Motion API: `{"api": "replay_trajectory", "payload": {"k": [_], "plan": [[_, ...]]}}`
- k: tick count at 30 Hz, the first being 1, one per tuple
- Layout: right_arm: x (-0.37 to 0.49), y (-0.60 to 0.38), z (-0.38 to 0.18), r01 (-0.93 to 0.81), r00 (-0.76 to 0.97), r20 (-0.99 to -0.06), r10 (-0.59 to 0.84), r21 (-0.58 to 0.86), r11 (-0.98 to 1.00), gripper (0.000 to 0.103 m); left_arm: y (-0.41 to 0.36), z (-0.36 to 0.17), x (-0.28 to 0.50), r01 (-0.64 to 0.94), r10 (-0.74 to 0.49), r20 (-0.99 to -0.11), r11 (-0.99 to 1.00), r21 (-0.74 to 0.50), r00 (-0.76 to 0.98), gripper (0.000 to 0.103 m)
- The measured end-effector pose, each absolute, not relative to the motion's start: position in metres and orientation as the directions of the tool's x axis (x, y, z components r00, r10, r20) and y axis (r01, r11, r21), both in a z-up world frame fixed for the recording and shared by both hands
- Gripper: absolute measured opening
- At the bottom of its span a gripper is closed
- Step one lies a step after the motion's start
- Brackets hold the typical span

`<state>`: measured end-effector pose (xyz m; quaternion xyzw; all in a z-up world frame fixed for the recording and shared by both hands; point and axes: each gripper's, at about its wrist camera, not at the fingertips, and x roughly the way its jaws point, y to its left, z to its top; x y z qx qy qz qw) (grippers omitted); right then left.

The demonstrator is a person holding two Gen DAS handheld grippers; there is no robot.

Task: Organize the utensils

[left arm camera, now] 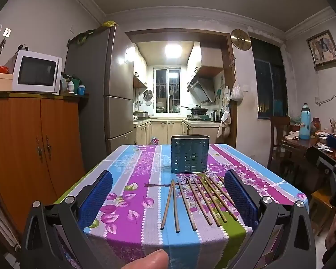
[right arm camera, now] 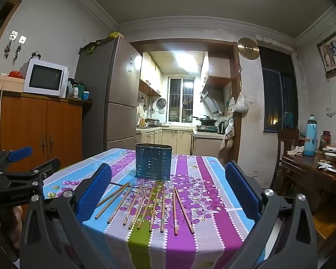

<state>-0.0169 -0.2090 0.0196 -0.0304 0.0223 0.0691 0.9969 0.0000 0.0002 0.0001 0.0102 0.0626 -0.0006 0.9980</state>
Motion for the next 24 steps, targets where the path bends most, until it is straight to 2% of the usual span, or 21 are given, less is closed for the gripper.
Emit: {"api": "replay_trajectory", "payload": {"k": [24], "plan": [[-0.008,-0.207,0.011,-0.141,0.988,-0.074,0.137,-0.062,0.988,0.098,0.009,-0.018,0.028,-0.028,0.037,-0.247,0.999,0.039,0.968,0.100]]}}
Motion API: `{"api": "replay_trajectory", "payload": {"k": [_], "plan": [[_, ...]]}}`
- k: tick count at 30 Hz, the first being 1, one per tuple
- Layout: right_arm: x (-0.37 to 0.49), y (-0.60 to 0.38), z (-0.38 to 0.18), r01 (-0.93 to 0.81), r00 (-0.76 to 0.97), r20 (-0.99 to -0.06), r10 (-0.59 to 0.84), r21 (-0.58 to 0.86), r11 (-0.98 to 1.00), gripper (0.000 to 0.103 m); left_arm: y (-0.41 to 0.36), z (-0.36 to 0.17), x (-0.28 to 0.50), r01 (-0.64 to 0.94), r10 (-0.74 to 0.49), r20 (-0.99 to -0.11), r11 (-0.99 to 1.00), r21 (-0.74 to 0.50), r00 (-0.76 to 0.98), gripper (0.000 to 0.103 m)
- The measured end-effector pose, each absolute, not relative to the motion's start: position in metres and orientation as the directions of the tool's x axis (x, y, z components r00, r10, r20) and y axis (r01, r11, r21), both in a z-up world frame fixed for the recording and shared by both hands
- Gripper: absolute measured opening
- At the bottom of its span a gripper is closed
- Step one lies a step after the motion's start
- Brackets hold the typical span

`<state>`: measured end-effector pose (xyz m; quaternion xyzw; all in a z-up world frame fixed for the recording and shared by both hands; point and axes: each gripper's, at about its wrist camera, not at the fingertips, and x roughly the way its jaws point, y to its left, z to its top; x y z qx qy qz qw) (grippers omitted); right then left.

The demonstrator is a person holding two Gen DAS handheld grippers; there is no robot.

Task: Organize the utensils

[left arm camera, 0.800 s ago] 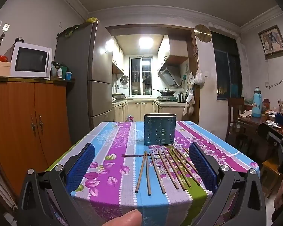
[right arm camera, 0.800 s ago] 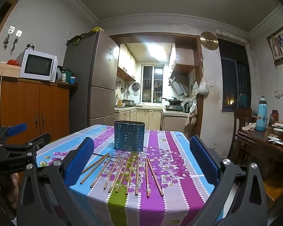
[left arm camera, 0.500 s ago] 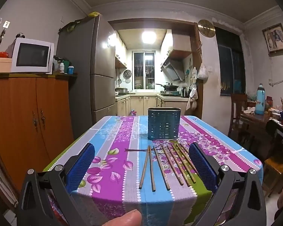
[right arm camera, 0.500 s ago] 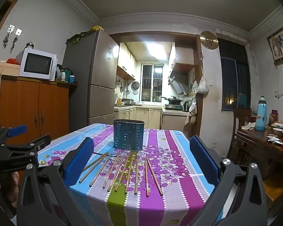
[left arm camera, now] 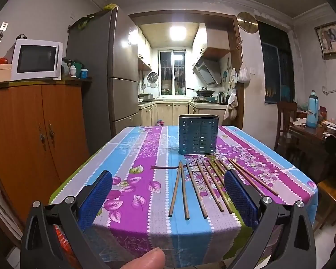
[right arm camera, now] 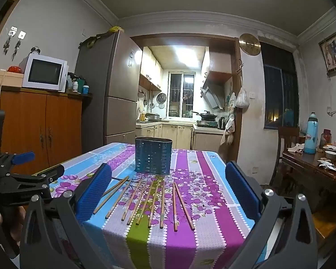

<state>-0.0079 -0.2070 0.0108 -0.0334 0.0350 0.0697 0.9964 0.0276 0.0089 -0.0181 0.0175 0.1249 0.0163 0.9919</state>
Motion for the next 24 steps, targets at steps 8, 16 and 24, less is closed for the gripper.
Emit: {"api": "replay_trajectory", "payload": {"k": [8,16,24], "plan": [[-0.0069,-0.2041,0.0126,-0.145,0.987,-0.081,0.140,-0.067,0.987,0.098,0.0095,-0.0168,0.0297,-0.032,0.041,-0.252,0.999,0.042,0.967,0.100],[-0.0073,-0.2043,0.0125,-0.144,0.987,-0.082,0.138,-0.067,0.987,0.098,0.0098,-0.0171,0.0315,-0.034,0.043,-0.250,0.999,0.041,0.967,0.100],[-0.0067,-0.2032,0.0124,-0.146,0.987,-0.084,0.140,-0.069,0.987,0.098,0.0102,-0.0168,0.0325,-0.037,0.047,-0.246,0.998,0.044,0.968,0.100]]}}
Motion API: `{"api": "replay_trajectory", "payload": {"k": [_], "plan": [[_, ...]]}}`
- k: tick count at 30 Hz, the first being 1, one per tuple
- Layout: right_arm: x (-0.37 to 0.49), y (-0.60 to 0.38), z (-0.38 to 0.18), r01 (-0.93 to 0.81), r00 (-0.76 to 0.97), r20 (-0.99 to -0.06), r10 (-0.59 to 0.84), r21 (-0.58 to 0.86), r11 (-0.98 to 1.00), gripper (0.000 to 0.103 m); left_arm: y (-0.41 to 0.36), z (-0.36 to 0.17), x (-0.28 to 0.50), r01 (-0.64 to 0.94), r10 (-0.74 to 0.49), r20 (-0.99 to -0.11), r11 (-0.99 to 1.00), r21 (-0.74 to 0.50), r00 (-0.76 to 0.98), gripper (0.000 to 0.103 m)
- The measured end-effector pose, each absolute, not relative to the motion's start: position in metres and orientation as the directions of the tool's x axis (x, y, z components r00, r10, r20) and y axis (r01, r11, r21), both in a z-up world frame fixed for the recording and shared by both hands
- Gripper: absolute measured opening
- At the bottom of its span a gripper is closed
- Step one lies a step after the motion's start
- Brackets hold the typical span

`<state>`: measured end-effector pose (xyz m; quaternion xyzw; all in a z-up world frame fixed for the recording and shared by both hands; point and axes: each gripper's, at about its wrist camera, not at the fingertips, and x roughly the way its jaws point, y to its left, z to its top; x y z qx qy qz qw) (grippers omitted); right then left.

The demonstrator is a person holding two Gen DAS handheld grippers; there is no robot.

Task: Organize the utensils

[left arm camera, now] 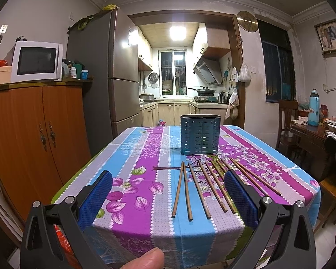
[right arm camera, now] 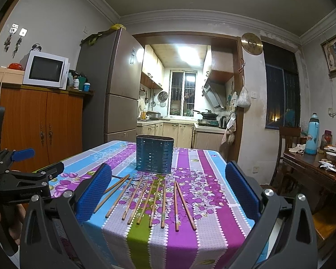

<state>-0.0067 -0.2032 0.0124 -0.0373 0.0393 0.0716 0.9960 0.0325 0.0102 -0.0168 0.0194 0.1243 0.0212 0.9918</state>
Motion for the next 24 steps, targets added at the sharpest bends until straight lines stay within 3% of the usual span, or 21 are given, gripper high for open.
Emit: {"api": "replay_trajectory", "payload": {"k": [24], "plan": [[-0.0054,-0.2016,0.0121,-0.145,0.987,-0.085,0.139,-0.069,0.987,0.098,0.0095,-0.0154,0.0302,-0.043,0.060,-0.233,0.996,0.079,0.971,0.100]]}}
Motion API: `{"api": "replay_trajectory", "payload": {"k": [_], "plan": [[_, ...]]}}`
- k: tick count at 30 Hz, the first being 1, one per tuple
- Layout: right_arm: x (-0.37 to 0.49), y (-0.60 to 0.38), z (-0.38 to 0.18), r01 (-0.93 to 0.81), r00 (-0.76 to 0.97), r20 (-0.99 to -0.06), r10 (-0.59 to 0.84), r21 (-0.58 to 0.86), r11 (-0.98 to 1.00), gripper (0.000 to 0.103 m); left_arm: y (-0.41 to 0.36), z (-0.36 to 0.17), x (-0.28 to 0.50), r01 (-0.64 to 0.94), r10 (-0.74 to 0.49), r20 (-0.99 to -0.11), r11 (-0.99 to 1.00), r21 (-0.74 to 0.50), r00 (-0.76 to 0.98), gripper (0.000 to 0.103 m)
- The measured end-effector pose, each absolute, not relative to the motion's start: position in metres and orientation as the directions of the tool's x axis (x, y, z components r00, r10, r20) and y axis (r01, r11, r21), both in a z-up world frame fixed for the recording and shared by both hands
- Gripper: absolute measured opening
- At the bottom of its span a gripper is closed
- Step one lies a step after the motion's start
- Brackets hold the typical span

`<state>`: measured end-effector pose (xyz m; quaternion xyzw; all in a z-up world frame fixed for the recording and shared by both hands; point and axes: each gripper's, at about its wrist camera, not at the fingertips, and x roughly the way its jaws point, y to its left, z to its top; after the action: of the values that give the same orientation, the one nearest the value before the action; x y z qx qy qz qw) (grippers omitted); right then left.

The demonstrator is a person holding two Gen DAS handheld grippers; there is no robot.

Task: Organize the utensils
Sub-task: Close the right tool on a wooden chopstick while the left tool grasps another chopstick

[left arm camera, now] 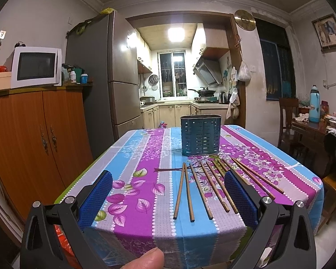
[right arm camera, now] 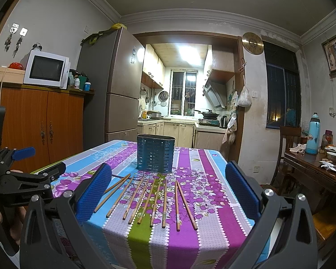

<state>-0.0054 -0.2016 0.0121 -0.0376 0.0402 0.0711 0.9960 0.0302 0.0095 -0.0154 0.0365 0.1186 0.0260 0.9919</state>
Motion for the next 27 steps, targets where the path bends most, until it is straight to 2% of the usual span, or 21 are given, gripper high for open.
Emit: {"api": "replay_trajectory", "payload": {"k": [5,9,15,16,18,20,22,27], "plan": [[-0.004,-0.200,0.012,-0.148,0.986,-0.087,0.142,-0.069,0.987,0.098,0.010,-0.016,0.030,-0.040,0.057,-0.238,0.996,0.076,0.970,0.100],[-0.001,-0.198,0.010,-0.155,0.985,-0.088,0.149,-0.070,0.985,0.098,0.013,-0.020,0.038,0.012,0.006,-0.294,0.998,0.059,0.956,0.100],[0.013,-0.193,-0.004,-0.185,0.974,-0.152,0.170,-0.092,0.978,0.098,0.048,-0.034,0.056,-0.076,0.086,-0.303,0.996,0.042,0.949,0.100],[0.016,-0.193,-0.007,-0.192,0.970,-0.166,0.176,-0.089,0.977,0.097,0.055,-0.037,0.059,-0.087,0.092,-0.314,0.996,0.029,0.945,0.100],[0.021,-0.193,-0.013,-0.208,0.963,-0.195,0.188,-0.086,0.974,0.087,0.072,-0.047,0.068,-0.096,0.092,-0.339,0.995,0.005,0.936,0.099],[0.028,-0.195,-0.021,-0.224,0.952,-0.230,0.202,-0.078,0.971,0.073,0.082,-0.058,0.072,-0.094,0.091,-0.360,0.995,0.009,0.929,0.099],[0.034,-0.196,-0.028,-0.245,0.939,-0.265,0.221,-0.059,0.968,0.066,0.090,-0.072,0.077,-0.070,0.064,-0.390,0.998,-0.001,0.919,0.097],[0.044,-0.196,-0.047,-0.265,0.919,-0.314,0.239,-0.041,0.963,0.064,0.084,-0.101,0.085,0.046,-0.055,-0.446,0.998,-0.030,0.893,0.077]]}}
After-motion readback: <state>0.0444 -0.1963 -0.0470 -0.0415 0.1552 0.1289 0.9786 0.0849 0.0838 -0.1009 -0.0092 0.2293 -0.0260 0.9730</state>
